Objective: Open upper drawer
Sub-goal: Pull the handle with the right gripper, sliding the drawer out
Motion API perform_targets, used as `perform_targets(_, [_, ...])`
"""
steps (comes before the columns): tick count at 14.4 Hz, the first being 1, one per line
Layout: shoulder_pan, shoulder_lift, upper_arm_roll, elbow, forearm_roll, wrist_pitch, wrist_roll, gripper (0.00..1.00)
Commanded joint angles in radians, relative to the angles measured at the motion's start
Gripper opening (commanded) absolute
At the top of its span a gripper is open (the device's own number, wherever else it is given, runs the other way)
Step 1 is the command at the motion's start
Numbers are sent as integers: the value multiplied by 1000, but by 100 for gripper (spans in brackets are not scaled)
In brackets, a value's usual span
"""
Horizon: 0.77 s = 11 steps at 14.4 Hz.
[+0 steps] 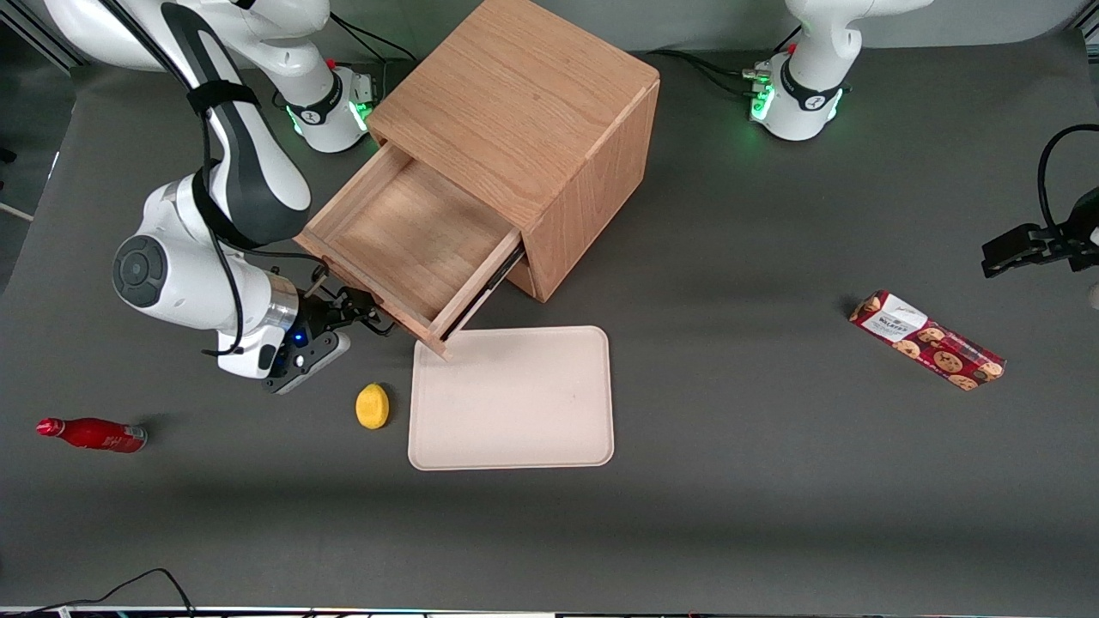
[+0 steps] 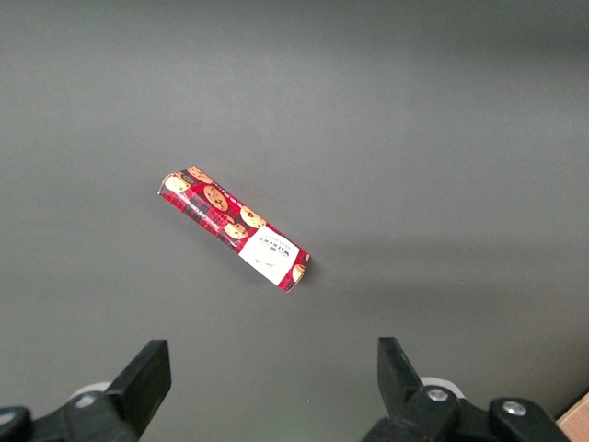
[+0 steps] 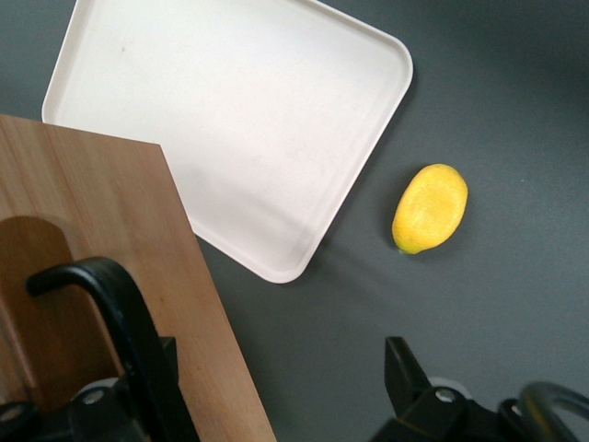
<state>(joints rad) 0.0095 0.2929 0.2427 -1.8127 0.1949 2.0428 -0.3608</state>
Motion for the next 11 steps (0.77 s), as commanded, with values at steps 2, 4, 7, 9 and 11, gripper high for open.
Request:
perform_targets(2, [7,3,-34,82,14,-39,-30,100])
perform_targets(4, [7,8,-43,85,14,-39,-35,100])
perform_targets(7, [9,12,-51,96,14,-41,-36,100])
perform_targets(9, [7,25,-52,111,14,-47,-38,100])
perform_targets(11, [9,25,-62,115,14,-49,-40,100])
